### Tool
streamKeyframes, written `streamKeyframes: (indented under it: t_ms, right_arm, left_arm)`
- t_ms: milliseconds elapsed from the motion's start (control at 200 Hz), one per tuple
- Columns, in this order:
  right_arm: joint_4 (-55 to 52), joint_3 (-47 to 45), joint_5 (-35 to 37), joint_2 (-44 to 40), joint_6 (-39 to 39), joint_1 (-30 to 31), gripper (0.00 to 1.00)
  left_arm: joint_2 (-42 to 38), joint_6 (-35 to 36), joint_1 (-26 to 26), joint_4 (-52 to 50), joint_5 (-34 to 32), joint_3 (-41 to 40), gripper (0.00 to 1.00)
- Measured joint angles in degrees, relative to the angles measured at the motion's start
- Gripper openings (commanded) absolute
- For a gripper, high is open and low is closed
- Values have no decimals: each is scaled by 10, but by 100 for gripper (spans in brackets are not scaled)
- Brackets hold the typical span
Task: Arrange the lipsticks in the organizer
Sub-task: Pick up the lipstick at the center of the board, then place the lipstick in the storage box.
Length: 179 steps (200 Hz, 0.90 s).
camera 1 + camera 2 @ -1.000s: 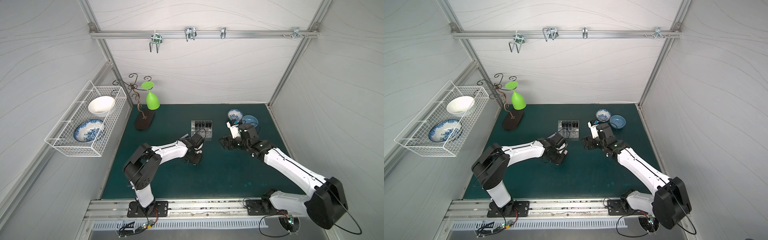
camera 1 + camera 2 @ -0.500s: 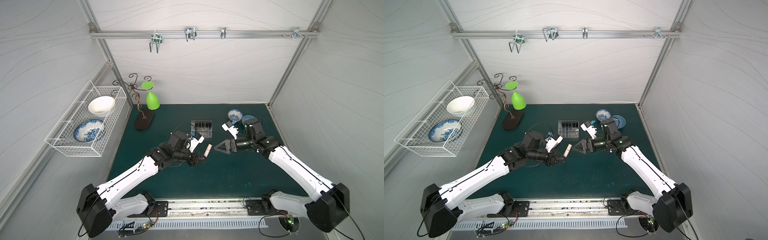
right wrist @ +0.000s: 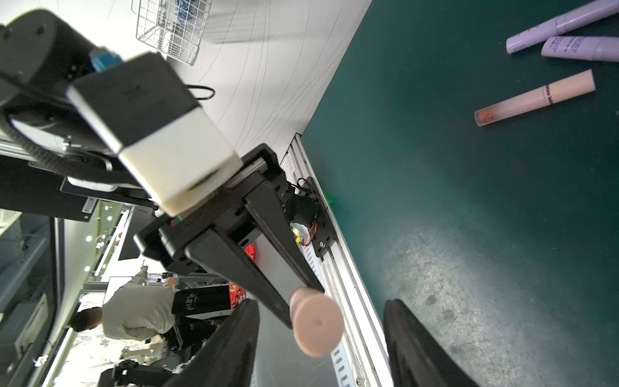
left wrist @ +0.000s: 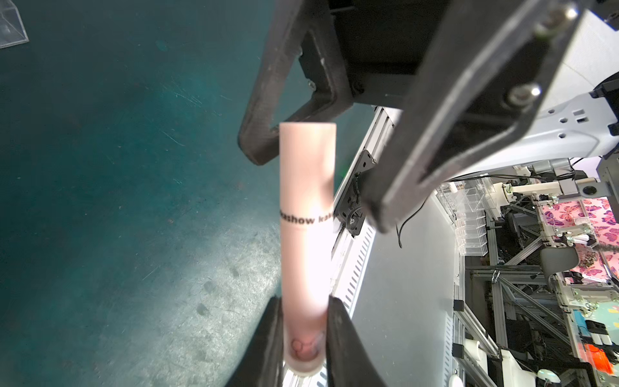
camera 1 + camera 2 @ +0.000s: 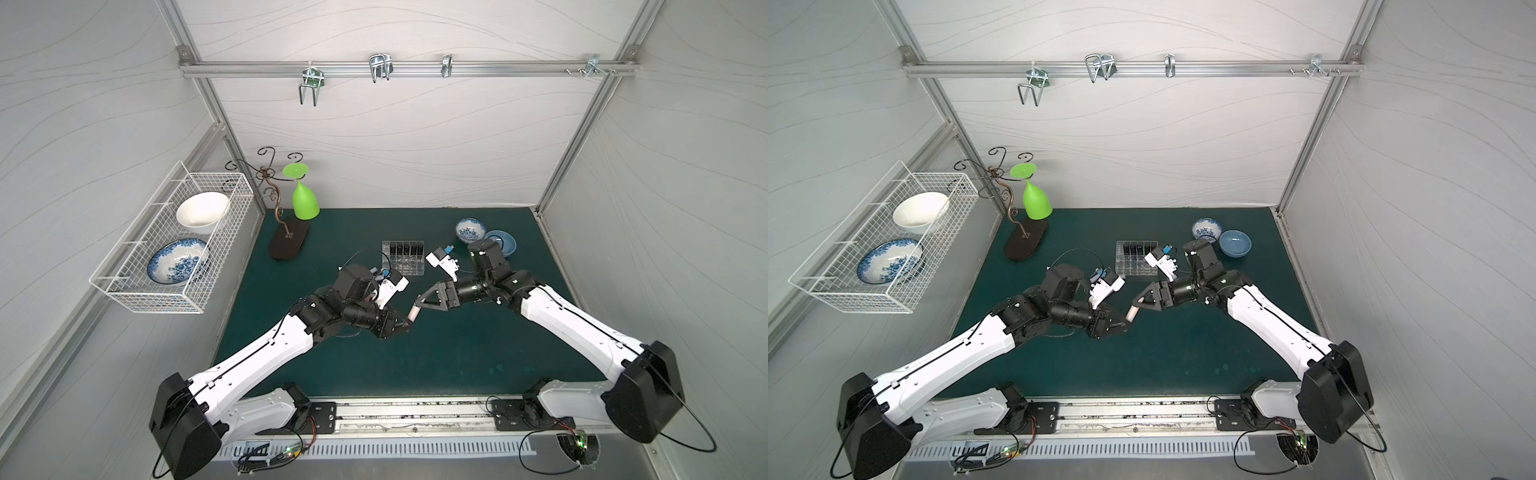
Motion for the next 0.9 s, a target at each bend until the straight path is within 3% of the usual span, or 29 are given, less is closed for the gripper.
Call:
streamKeyframes:
  t_ms: [195, 315, 375, 405, 430, 470, 635, 895]
  right_arm:
    - [23, 10, -12, 10, 19, 2, 32]
    - [32, 9, -15, 10, 27, 6, 22]
    - [34, 8, -15, 10, 30, 8, 19]
    - [35, 7, -14, 9, 29, 8, 19]
    - [35, 7, -12, 9, 29, 8, 18]
    - [33, 6, -7, 8, 28, 8, 18]
    - [2, 13, 64, 8, -2, 8, 20]
    - [-42, 97, 310, 56, -72, 8, 19]
  left_arm:
    - [-11, 0, 0, -5, -1, 0, 17]
    - [-14, 1, 0, -13, -11, 0, 26]
    - [-14, 2, 0, -15, -19, 0, 48]
    - [-14, 3, 0, -17, -26, 0, 73]
    - [-14, 5, 0, -21, -33, 0, 87]
    - [-14, 3, 0, -26, -48, 0, 99]
    - [-23, -3, 0, -47, -159, 0, 100]
    - [-80, -12, 1, -49, -339, -24, 99]
